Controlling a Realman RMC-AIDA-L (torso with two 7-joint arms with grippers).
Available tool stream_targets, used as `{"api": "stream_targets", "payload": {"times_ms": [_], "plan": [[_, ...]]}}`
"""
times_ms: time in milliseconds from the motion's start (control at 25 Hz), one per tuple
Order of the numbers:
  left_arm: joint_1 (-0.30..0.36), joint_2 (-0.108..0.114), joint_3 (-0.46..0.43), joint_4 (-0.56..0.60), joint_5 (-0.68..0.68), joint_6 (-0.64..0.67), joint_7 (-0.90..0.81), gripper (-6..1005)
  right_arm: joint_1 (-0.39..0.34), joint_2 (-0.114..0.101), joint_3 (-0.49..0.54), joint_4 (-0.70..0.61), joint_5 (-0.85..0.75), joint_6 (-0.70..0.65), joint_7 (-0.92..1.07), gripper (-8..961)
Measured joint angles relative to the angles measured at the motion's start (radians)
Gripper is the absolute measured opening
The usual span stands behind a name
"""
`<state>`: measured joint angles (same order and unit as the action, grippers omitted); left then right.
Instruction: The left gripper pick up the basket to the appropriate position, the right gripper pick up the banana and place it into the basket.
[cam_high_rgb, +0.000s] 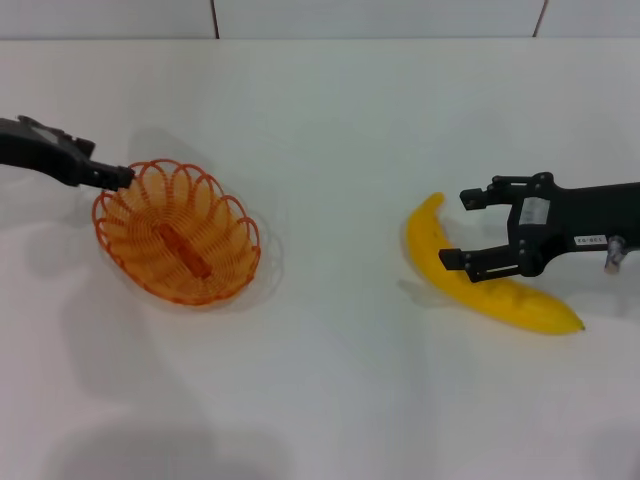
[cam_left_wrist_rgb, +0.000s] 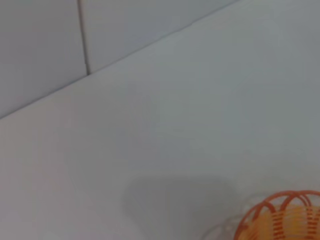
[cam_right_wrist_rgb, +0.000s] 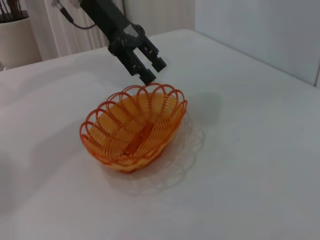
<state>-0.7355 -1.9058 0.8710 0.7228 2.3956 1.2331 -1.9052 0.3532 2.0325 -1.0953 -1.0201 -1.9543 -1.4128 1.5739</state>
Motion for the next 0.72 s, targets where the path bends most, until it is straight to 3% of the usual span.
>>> {"api": "stream_targets", "payload": {"times_ms": [440, 720], "plan": [[-0.012, -0.045, 0.000, -0.027, 0.009, -0.064, 0.040, 749, 0.016, 0.000, 0.000, 0.023, -0.003, -0.002, 0.000, 893], [-0.016, -0.052, 0.000, -0.068, 0.020, -0.110, 0.046, 744, 0.021, 0.000, 0.000, 0.032, -0.004, -0.002, 0.002, 894]]}}
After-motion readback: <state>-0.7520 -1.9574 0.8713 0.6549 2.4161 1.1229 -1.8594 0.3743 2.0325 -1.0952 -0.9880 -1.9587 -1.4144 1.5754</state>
